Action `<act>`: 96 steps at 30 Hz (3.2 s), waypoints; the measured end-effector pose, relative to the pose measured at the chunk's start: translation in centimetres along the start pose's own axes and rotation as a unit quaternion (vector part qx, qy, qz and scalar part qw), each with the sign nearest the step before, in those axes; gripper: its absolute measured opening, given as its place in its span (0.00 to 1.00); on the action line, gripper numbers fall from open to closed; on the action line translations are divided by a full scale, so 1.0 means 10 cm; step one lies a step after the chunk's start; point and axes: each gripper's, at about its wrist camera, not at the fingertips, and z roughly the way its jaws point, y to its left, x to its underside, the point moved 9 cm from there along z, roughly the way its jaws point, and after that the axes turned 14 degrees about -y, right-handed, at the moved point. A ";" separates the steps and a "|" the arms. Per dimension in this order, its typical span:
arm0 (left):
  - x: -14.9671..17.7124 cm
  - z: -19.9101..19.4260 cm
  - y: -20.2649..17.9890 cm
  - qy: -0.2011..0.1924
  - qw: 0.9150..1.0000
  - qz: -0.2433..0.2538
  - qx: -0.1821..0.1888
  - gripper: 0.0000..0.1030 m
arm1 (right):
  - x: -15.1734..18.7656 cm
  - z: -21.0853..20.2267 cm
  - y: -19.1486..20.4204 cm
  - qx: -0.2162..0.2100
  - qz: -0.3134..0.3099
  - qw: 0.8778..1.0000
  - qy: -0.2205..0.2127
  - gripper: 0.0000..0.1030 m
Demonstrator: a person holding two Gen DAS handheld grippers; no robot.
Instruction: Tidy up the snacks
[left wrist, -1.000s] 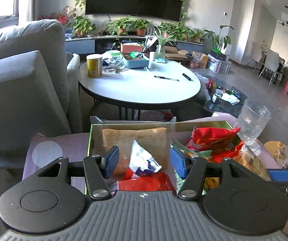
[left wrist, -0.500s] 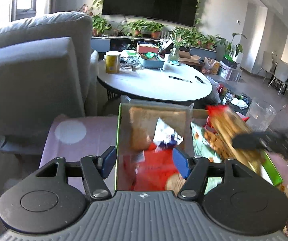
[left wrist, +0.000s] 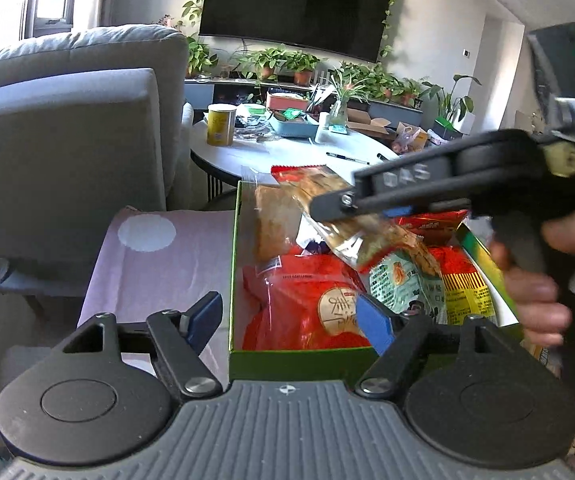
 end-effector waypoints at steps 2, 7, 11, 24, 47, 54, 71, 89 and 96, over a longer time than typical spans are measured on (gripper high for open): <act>0.02 -0.02 0.01 0.000 1.000 -0.007 0.001 0.69 | -0.01 0.07 0.00 0.008 -0.001 1.000 -0.007 0.54; 0.09 -0.08 0.02 0.003 1.000 -0.006 0.004 0.70 | -0.01 0.06 -0.14 0.050 0.012 0.998 -0.034 0.79; 0.14 -0.15 0.03 0.006 1.000 -0.016 0.003 0.70 | 0.00 -0.15 -0.17 0.042 0.024 0.998 -0.041 0.79; 0.21 -0.49 -0.43 0.011 0.999 0.019 0.044 0.77 | 0.11 -0.93 -0.27 0.047 0.005 0.998 -0.050 0.79; 1.25 -1.11 -1.68 0.130 0.949 0.179 0.225 0.78 | 0.86 -1.52 -0.61 0.079 0.034 0.996 -0.008 0.79; 1.41 -1.01 -1.79 0.146 0.941 0.208 0.224 0.78 | 0.90 -1.62 -0.68 0.085 0.036 0.996 -0.012 0.79; 1.26 -0.86 -1.37 0.149 0.966 0.160 0.140 0.58 | 1.08 -1.65 -1.07 0.135 0.068 0.988 0.013 0.79; 1.11 -0.76 -0.88 0.129 0.976 0.178 -0.011 0.61 | 1.18 -1.32 -1.45 0.242 0.156 0.956 0.063 0.80; 1.11 -0.76 -0.92 0.107 0.965 0.238 -0.036 0.61 | 1.24 -1.23 -1.48 0.266 0.125 0.953 0.071 0.80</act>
